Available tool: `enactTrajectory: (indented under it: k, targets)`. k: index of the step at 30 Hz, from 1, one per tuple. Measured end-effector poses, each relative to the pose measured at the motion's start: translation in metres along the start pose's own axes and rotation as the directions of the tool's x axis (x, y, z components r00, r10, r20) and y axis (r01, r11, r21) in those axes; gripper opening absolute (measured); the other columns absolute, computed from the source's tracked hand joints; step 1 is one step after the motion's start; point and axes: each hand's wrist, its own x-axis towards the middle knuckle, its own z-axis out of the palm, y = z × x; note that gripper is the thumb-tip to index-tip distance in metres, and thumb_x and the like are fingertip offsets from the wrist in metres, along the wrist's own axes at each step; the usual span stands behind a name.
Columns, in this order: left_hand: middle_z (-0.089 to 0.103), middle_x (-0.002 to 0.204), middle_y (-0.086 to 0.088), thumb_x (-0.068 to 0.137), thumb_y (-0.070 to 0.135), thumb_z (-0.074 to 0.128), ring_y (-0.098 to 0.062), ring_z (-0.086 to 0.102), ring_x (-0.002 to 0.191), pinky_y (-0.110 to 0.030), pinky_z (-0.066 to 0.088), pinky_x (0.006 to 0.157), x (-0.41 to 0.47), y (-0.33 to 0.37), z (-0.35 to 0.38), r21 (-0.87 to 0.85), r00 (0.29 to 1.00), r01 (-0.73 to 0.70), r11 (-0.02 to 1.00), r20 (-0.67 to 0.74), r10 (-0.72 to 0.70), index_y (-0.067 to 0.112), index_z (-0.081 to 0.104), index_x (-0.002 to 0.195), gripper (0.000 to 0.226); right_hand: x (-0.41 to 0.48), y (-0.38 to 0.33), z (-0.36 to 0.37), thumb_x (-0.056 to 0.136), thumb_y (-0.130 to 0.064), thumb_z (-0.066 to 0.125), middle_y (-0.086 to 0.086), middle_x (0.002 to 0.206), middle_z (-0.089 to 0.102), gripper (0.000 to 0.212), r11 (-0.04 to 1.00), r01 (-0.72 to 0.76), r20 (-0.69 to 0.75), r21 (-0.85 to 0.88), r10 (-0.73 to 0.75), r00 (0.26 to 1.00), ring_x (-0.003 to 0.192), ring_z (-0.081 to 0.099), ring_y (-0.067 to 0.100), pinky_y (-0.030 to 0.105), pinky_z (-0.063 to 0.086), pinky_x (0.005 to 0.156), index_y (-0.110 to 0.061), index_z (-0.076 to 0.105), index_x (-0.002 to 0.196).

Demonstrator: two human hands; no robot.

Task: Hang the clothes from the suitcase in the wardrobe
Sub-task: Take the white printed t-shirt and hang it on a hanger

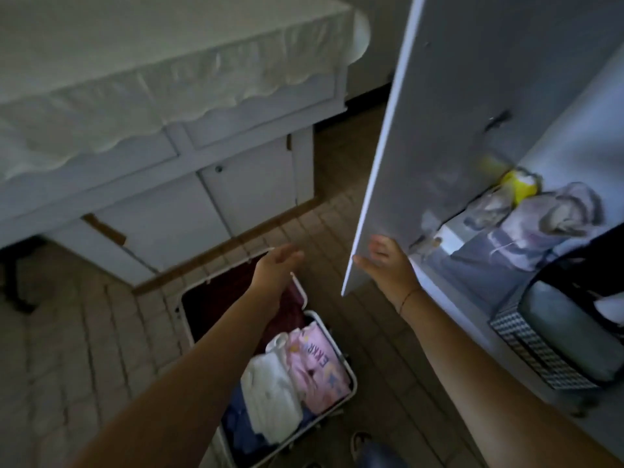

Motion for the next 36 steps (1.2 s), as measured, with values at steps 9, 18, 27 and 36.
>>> enactTrajectory:
  k: [9,18,27,36]
  targets:
    - [0.060,0.126,-0.007,0.088,0.021,0.066,-0.022,0.057,0.111,-0.027,0.042,0.093,0.012,-0.239,-0.078,-0.060,0.836,0.340,0.939,-0.437,-0.331,0.005,0.057,0.128,0.043,0.011,0.188,0.117,0.076,-0.003,0.074,0.006,0.111,0.058,0.044,0.981,-0.106,0.369,-0.162,0.160,0.916,0.105,0.055,0.018,0.026,0.043,0.090,-0.011,0.054,0.114]
    - [0.059,0.127,-0.009,0.090,0.021,0.063,-0.015,0.052,0.100,-0.022,0.034,0.079,0.038,-0.470,-0.087,-0.126,0.720,0.517,0.847,-0.471,-0.509,0.005,0.053,0.131,0.045,0.032,0.393,0.227,0.075,-0.016,0.077,-0.002,0.120,0.053,0.055,0.928,0.061,0.577,-0.367,0.175,0.798,0.109,0.049,0.009,0.019,0.035,0.089,-0.010,0.053,0.124]
    - [0.050,0.140,-0.009,0.089,0.031,0.064,-0.024,0.049,0.125,-0.022,0.036,0.088,0.131,-0.645,-0.129,-0.022,0.781,0.470,0.883,-0.455,-0.427,0.009,0.044,0.139,0.059,0.093,0.565,0.352,0.073,-0.029,0.078,0.008,0.144,0.039,0.080,0.781,0.328,0.681,-0.532,0.164,0.714,0.132,0.038,0.022,0.028,0.029,0.106,-0.009,0.038,0.139]
    - [0.053,0.095,0.004,0.086,0.029,0.068,-0.012,0.051,0.086,-0.018,0.040,0.065,0.200,-0.718,-0.140,-0.097,0.777,0.377,0.921,-0.508,-0.372,0.015,0.050,0.115,0.037,0.149,0.622,0.413,0.072,-0.042,0.076,0.005,0.142,0.042,0.083,0.485,0.591,0.672,-0.645,-0.008,0.740,0.132,0.037,0.022,0.033,0.032,0.106,-0.016,0.036,0.140]
